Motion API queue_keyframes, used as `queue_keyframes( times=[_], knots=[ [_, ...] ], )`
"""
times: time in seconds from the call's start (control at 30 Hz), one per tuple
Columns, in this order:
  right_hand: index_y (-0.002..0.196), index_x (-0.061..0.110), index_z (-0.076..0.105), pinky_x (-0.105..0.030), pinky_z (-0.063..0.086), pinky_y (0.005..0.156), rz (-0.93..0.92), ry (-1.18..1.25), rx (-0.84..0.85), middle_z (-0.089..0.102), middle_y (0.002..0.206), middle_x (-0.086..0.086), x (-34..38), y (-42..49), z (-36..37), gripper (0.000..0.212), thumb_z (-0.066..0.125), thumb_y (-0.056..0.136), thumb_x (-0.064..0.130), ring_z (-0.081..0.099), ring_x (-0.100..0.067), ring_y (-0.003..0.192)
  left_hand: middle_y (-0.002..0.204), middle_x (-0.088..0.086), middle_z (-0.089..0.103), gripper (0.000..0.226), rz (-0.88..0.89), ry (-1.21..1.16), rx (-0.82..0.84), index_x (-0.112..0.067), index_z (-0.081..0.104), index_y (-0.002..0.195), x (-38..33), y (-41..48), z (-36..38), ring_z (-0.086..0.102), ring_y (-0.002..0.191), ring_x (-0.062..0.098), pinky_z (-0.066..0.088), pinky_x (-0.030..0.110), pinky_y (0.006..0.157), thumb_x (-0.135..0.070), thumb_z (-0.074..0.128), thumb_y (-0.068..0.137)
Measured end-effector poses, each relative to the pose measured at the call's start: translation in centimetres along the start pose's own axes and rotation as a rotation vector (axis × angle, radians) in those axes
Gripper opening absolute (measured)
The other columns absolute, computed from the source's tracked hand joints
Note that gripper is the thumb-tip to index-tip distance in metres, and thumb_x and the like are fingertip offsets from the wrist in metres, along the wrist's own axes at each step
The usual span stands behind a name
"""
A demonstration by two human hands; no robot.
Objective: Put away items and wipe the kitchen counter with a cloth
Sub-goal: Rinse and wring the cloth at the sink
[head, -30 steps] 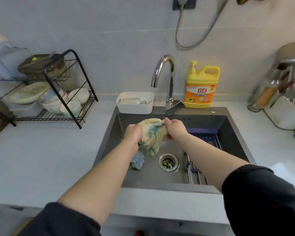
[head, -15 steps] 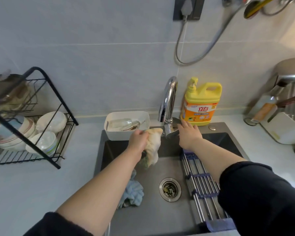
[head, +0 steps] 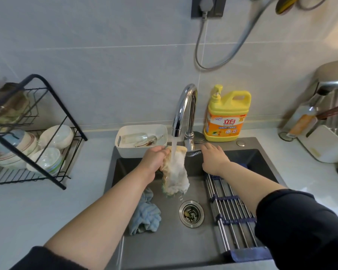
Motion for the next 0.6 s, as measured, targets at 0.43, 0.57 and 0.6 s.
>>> queue_keyframes(
  times=[0.43,0.57,0.6],
  knots=[
    [0.092,0.005,0.071,-0.023,0.042,0.069,-0.132,0.758,0.142,0.060,0.078,-0.006,4.3,-3.5,-1.3,0.015,0.067,0.086,0.018,0.050,-0.012,0.073,0.101,0.011,0.068,0.016,0.109,0.263,0.146,-0.013,0.067,0.094,0.1,-2.4,-1.3,0.062,0.097,0.022,0.047,0.038,0.094,-0.010,0.051,0.096],
    [0.089,0.005,0.072,-0.030,0.049,0.086,-0.088,0.987,0.205,0.069,0.087,-0.011,3.8,-4.2,-1.4,0.023,0.063,0.090,0.026,0.063,-0.027,0.086,0.104,0.003,0.067,0.022,0.190,0.383,0.077,-0.008,0.067,0.111,0.0,-3.1,-2.8,0.060,0.097,0.014,0.044,0.025,0.088,-0.016,0.059,0.092],
    [0.092,0.006,0.072,-0.035,0.049,0.094,-0.068,1.090,0.235,0.071,0.095,-0.012,3.9,-4.4,-1.3,0.019,0.061,0.091,0.022,0.065,-0.027,0.094,0.100,0.000,0.067,0.021,0.212,0.393,0.067,-0.008,0.068,0.109,0.0,-3.4,-3.1,0.058,0.093,0.011,0.043,0.020,0.082,-0.017,0.061,0.092]
  ],
)
Point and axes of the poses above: each hand's wrist, its own y-axis towards the middle knuckle, its own z-axis out of the palm, x = y × z, the point moved 4 cm from there along y, towards the middle knuckle
